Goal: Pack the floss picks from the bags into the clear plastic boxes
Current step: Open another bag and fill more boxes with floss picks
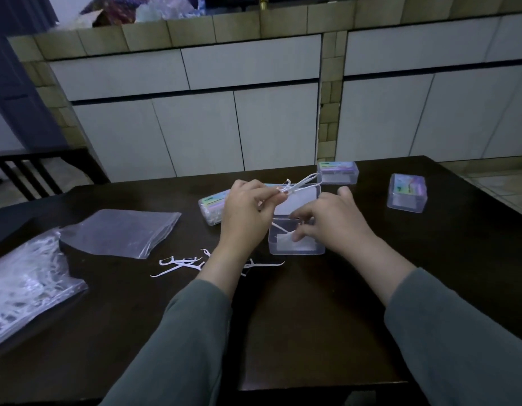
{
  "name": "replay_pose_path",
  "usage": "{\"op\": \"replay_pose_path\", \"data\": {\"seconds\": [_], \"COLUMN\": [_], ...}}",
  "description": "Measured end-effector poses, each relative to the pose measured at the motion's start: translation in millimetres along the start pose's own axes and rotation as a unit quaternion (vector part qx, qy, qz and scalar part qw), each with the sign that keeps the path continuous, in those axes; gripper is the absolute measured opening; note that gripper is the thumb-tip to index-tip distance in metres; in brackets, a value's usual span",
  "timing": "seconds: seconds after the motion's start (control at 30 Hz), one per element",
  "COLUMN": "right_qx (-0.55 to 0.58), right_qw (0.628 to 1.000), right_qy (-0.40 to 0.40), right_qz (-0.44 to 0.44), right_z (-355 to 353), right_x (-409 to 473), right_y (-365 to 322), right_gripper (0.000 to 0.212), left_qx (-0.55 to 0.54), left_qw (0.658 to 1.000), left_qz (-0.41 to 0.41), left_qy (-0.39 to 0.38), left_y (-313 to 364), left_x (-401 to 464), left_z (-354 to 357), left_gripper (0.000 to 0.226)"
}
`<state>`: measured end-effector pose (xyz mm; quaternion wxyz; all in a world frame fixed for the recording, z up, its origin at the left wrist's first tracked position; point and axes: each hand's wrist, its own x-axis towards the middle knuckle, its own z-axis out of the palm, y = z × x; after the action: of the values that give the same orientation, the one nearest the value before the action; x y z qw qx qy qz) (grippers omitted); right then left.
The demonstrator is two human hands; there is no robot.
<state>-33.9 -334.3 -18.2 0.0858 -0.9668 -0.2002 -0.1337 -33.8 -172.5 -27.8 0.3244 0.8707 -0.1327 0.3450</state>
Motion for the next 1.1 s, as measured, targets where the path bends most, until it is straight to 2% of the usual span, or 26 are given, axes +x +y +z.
{"op": "replay_pose_path", "data": {"seconds": [0.27,0.33,0.4,0.47,0.5,0.63,0.77,0.87,1.0,1.1], "right_qx": [0.109,0.109,0.09,0.079,0.079,0.09,0.157,0.168,0.166,0.18], "right_qw": [0.992,0.991,0.991,0.991,0.99,0.984,0.973,0.972,0.972,0.97], "right_qy": [0.01,0.001,-0.03,-0.064,-0.078,-0.112,-0.132,-0.128,-0.122,-0.123], "right_qz": [0.061,0.079,0.09,0.089,0.088,0.102,0.109,0.103,0.117,0.112], "right_z": [2.1,0.5,-0.3,-0.5,-1.0,-5.6,-7.7,-4.3,2.0,7.6], "right_x": [-5.9,-9.0,-12.6,-14.3,-14.8,-18.1,-20.4,-18.6,-16.5,-14.2], "right_y": [19.0,24.3,27.6,28.4,27.7,22.9,23.3,22.0,23.4,27.0], "right_gripper": [0.045,0.055,0.072,0.084,0.088,0.086,0.08,0.082,0.09,0.083], "left_qx": [-0.04,-0.055,-0.123,-0.197,-0.199,-0.024,0.147,0.187,0.18,0.205], "left_qw": [0.997,0.995,0.988,0.975,0.975,0.996,0.973,0.964,0.974,0.964], "left_qz": [-0.072,-0.079,-0.093,-0.102,-0.09,0.013,0.051,0.055,0.063,0.04], "left_qy": [-0.013,-0.009,-0.004,-0.024,-0.044,-0.086,-0.171,-0.182,-0.119,-0.165], "left_y": [-14.4,-11.9,-4.7,4.4,7.2,3.5,-0.7,1.4,3.4,0.3], "left_x": [-7.1,-7.3,-7.7,-9.5,-10.5,-10.8,-8.5,-6.5,-5.4,-6.6], "left_z": [-4.5,-3.3,0.3,5.2,8.2,13.3,3.8,0.2,-7.0,-9.0], "left_gripper": [0.018,0.017,0.014,0.013,0.014,0.016,0.022,0.026,0.027,0.026]}}
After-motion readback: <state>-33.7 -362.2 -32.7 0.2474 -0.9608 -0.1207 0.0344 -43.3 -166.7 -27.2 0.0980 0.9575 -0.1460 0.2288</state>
